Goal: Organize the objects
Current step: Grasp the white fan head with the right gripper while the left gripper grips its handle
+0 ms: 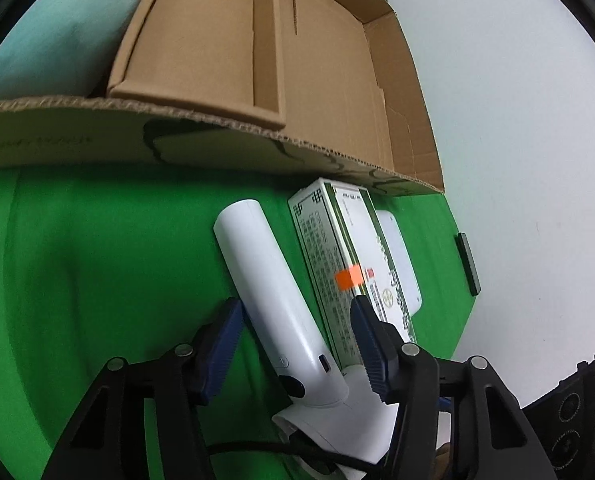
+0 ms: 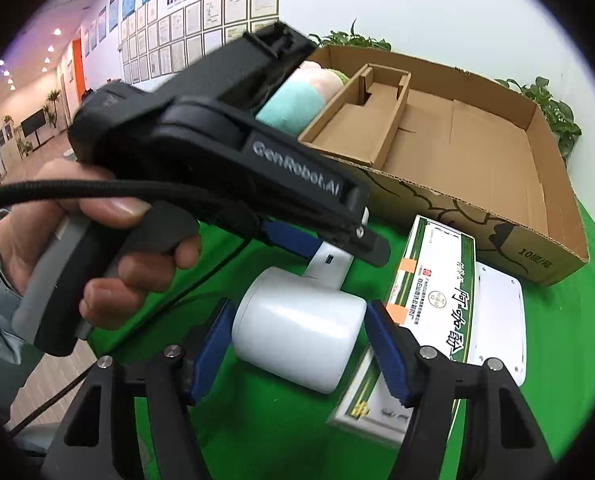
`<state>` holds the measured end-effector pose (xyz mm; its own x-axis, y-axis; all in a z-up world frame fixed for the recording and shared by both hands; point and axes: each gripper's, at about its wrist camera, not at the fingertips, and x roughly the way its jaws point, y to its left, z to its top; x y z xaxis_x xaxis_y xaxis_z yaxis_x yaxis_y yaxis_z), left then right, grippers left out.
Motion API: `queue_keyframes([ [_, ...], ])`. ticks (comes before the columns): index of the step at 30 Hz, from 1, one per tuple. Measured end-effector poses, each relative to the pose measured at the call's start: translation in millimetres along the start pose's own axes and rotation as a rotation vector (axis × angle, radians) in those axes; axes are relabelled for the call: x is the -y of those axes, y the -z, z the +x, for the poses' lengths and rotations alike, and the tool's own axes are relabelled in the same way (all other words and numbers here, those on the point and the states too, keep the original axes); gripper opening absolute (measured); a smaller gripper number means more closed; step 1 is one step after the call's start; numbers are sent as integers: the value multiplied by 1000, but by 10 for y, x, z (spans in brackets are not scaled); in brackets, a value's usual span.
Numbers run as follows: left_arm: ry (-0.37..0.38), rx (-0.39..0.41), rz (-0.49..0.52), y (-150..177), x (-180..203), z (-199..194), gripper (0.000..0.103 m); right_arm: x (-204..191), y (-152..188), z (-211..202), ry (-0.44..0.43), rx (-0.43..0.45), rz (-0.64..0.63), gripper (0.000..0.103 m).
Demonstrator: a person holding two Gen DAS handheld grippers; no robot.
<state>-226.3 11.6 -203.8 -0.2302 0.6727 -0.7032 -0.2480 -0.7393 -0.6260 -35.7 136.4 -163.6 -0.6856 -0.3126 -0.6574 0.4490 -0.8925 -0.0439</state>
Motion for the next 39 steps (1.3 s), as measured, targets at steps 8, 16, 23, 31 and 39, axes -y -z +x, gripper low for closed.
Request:
queue_keyframes([
  [8,23,-7,-31,159,-43,-173,53,-7,94,-109,-42,-16,-7,64],
  [16,24,-11,-46,84,-60,-187,53,32,49,-120,-25,-26,27,63],
  [23,20,-9,-28,98,-35,-249,49,10,37,-113,19,-35,37,61],
  [31,9,-27,-33,163,-71,-354,38,2,60,-179,25,0,67,59],
  [39,52,-24,-35,218,-29,-479,36,275,82,-274,-49,18,257,57],
])
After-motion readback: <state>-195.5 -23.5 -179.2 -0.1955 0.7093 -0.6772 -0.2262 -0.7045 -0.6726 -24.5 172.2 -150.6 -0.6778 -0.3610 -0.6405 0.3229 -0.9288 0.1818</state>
